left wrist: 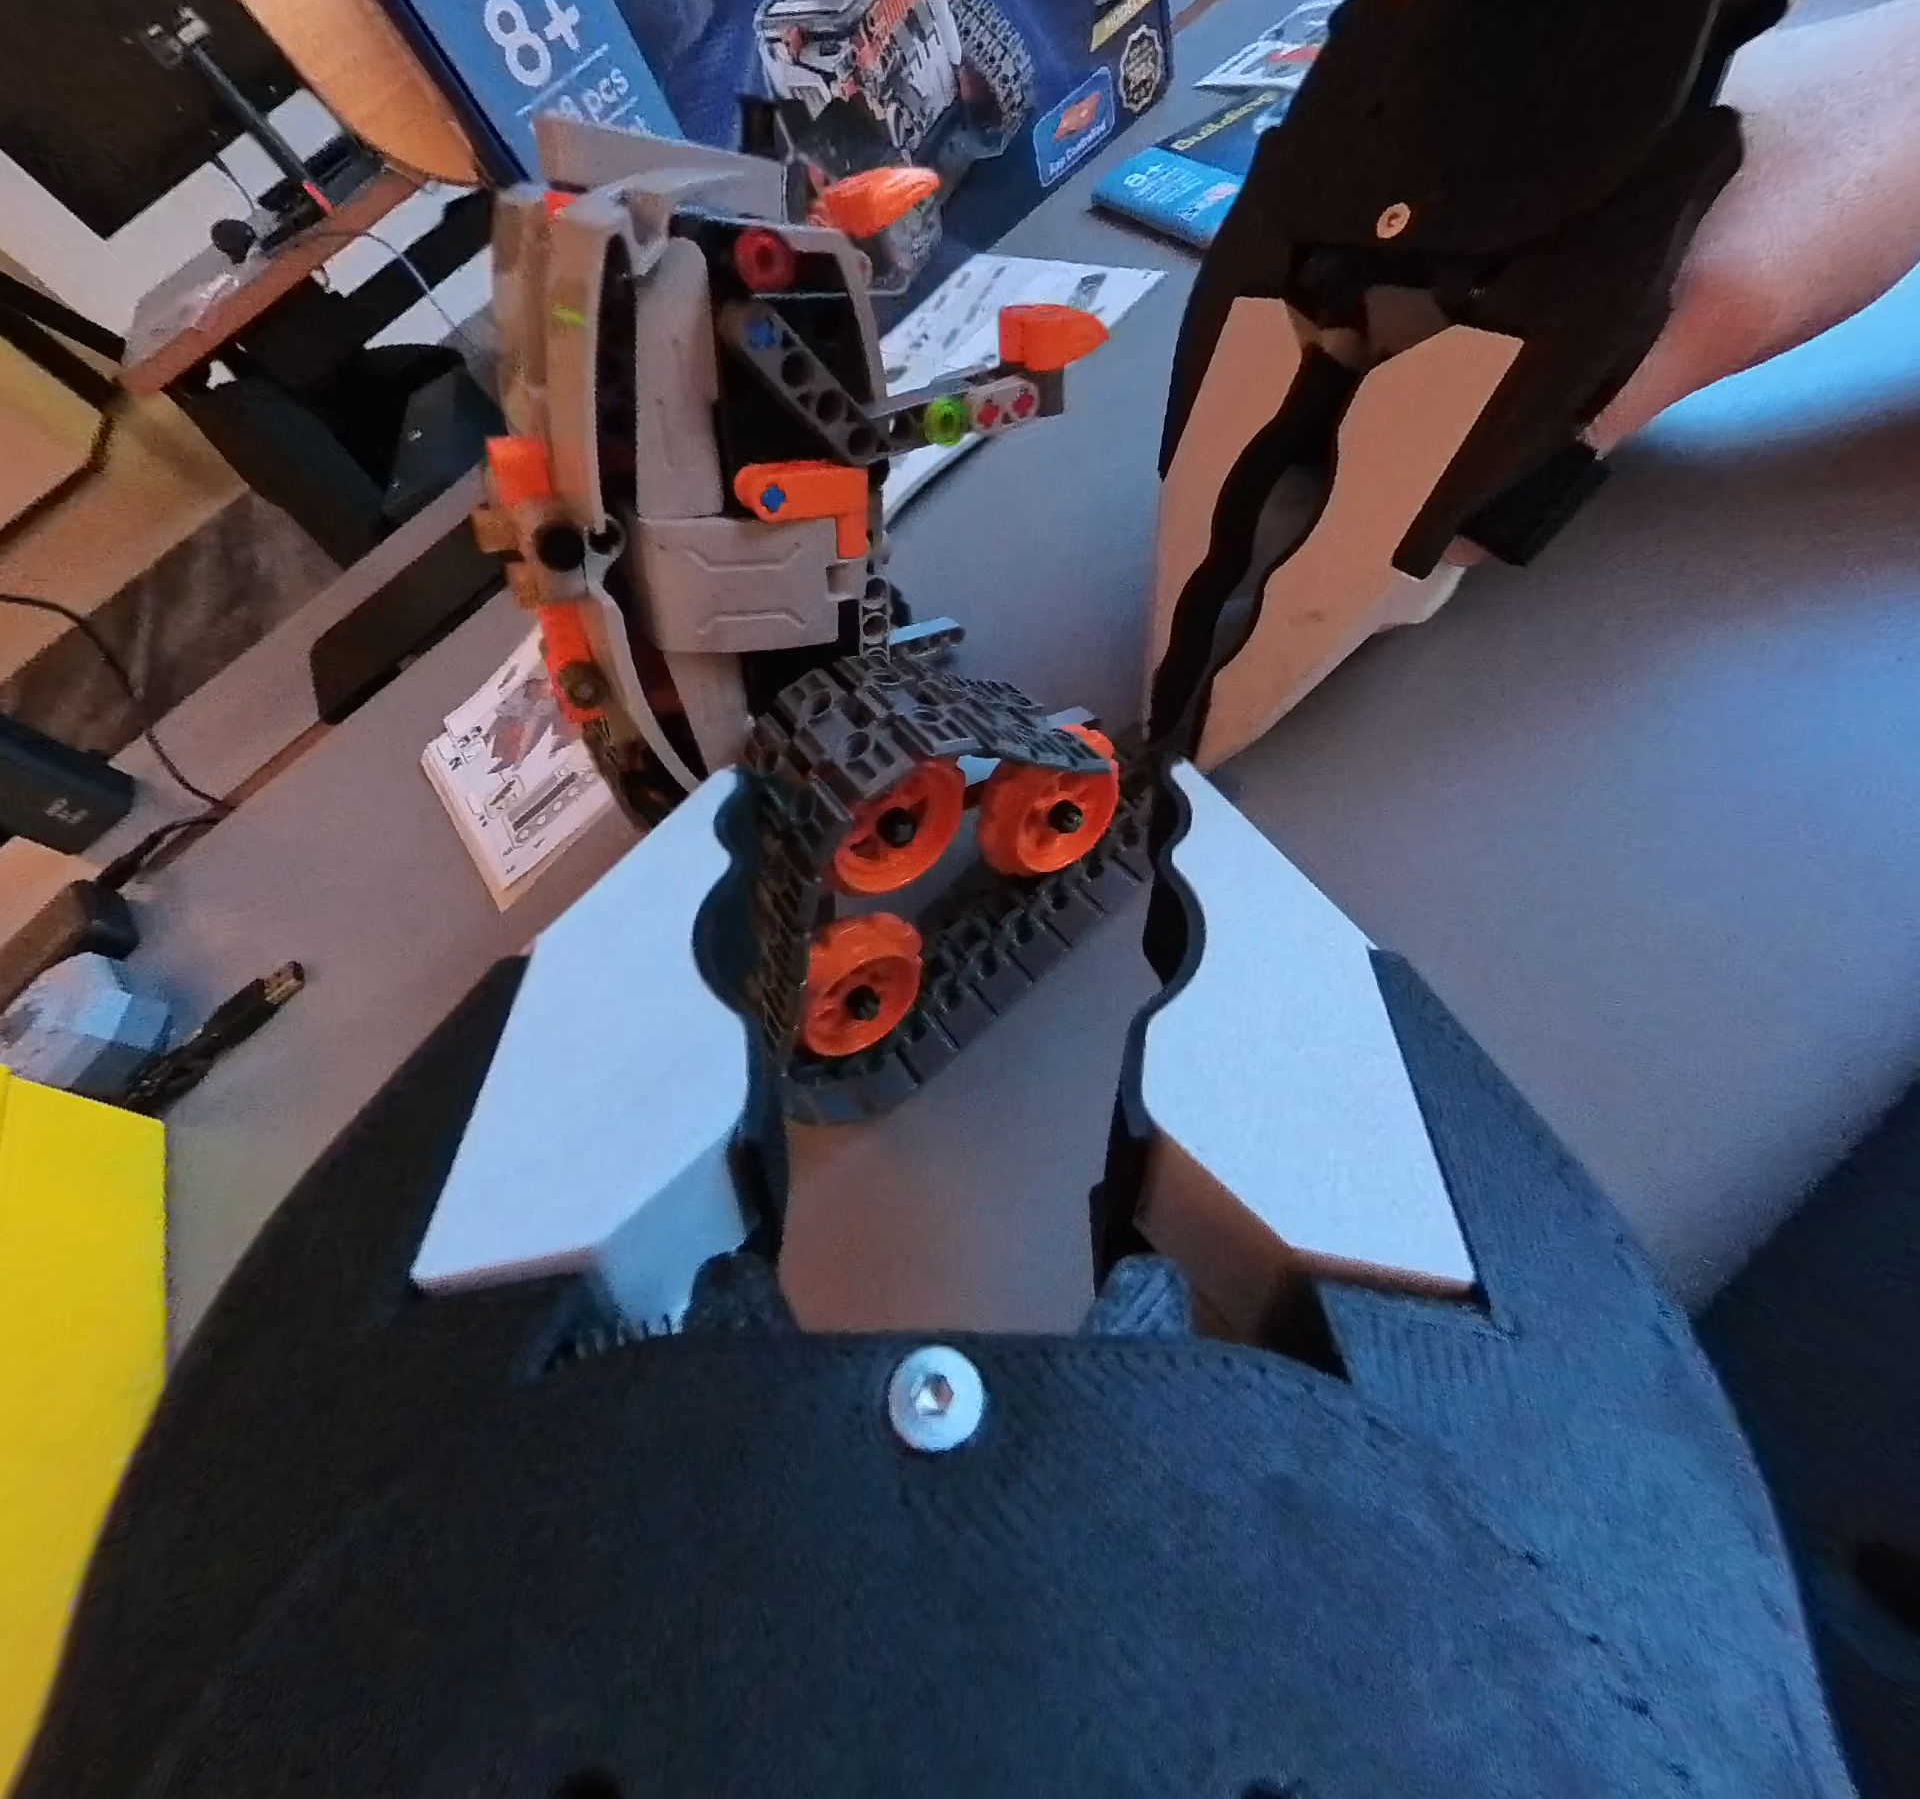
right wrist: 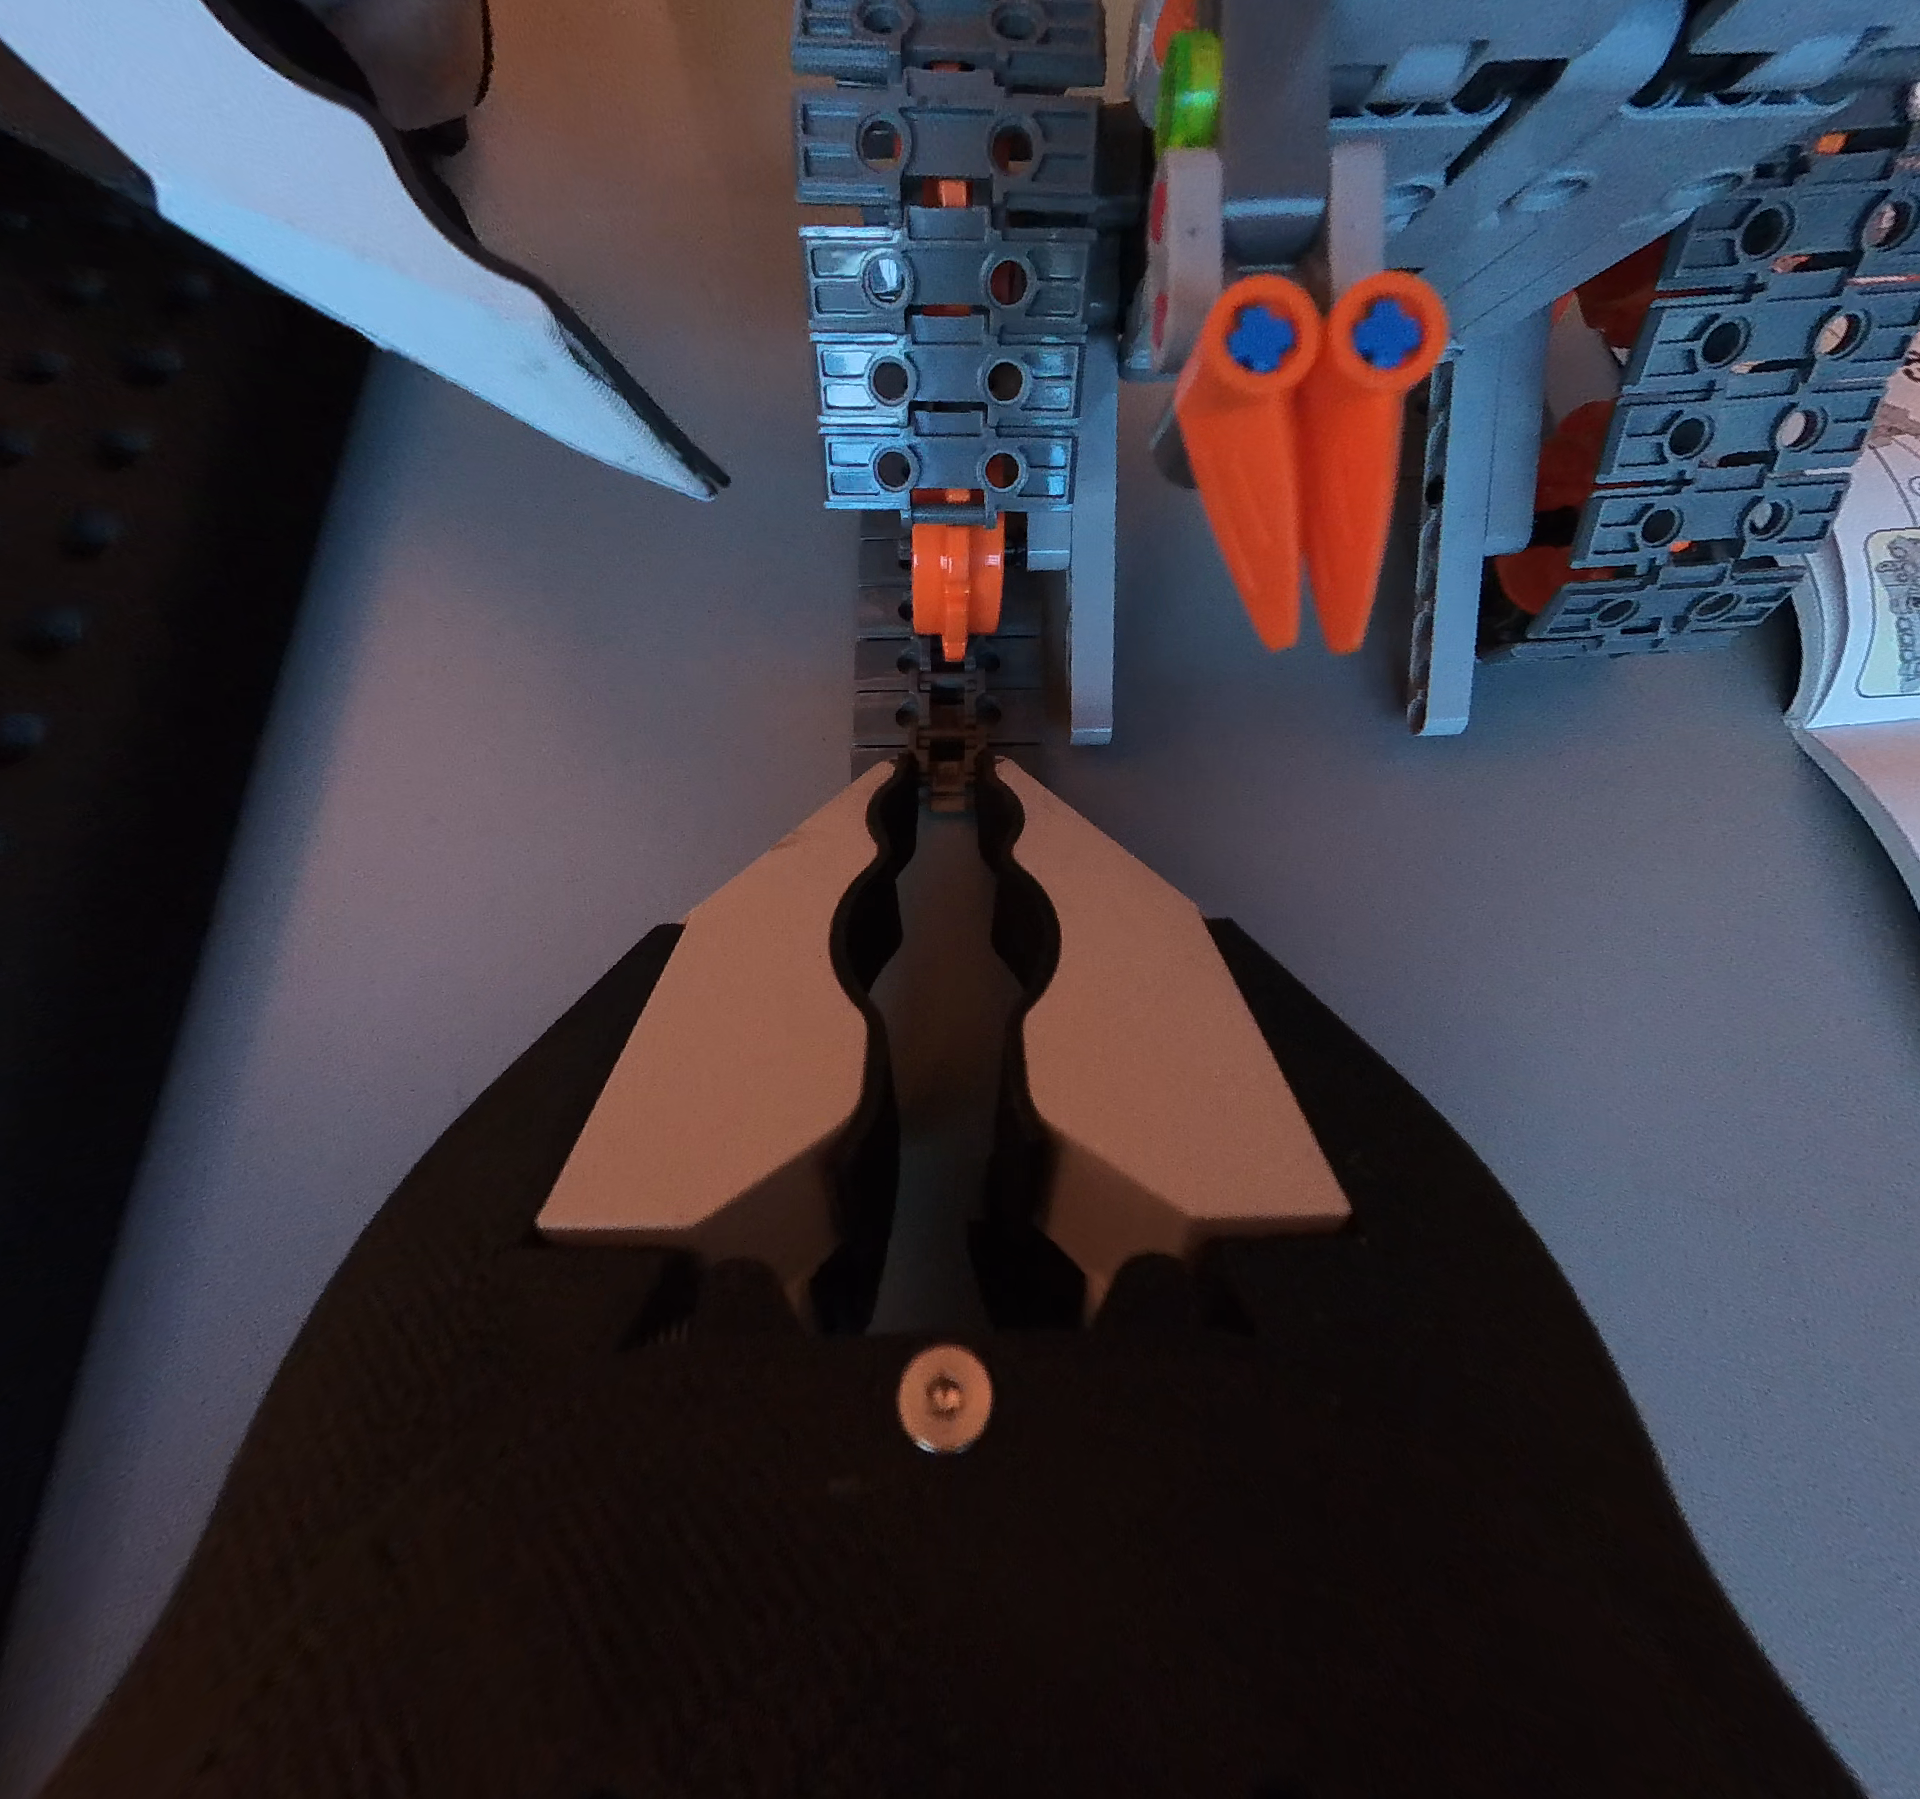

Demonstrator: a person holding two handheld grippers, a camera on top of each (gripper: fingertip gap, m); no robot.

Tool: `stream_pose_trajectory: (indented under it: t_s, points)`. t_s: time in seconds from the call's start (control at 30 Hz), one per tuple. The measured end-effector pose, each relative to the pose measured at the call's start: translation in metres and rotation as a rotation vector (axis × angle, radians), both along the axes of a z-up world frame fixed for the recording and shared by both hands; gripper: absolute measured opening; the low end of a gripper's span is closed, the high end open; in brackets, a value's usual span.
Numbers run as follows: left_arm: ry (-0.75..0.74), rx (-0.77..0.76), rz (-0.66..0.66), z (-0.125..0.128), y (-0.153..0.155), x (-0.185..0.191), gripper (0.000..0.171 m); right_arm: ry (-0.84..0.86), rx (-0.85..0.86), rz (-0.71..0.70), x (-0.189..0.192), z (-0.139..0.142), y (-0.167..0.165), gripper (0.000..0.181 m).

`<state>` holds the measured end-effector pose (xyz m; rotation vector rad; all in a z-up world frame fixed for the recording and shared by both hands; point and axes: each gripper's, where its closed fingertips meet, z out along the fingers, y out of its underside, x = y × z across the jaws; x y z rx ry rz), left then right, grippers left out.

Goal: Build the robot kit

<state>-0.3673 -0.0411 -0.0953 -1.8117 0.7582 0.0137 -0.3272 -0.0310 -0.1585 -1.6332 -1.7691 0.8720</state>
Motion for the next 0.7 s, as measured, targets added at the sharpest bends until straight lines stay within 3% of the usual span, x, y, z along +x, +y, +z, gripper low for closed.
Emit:
stream_pose_trajectory:
  t_s: [0.1, 0.2, 0.33, 0.53, 0.7]
  points:
    - [0.087, 0.045, 0.0, 0.0, 0.001, 0.001, 0.073, 0.0, 0.001, 0.0, 0.0, 0.0, 0.0, 0.013]
    - [0.274, 0.092, 0.013, -0.005, 0.003, -0.005, 0.067, -0.001, -0.005, -0.001, 0.0, 0.0, 0.0, 0.012]
    - [0.478, 0.172, 0.017, -0.003, 0.008, -0.008, 0.051, -0.001, -0.01, -0.001, 0.0, 0.0, 0.0, 0.013]
    - [0.467, 0.19, 0.048, -0.002, 0.012, 0.001, 0.052, -0.002, -0.012, -0.001, 0.0, 0.0, 0.0, 0.013]
    - [0.452, 0.196, 0.008, -0.006, 0.008, 0.019, 0.039, -0.002, -0.012, -0.001, 0.0, 0.0, 0.0, 0.013]
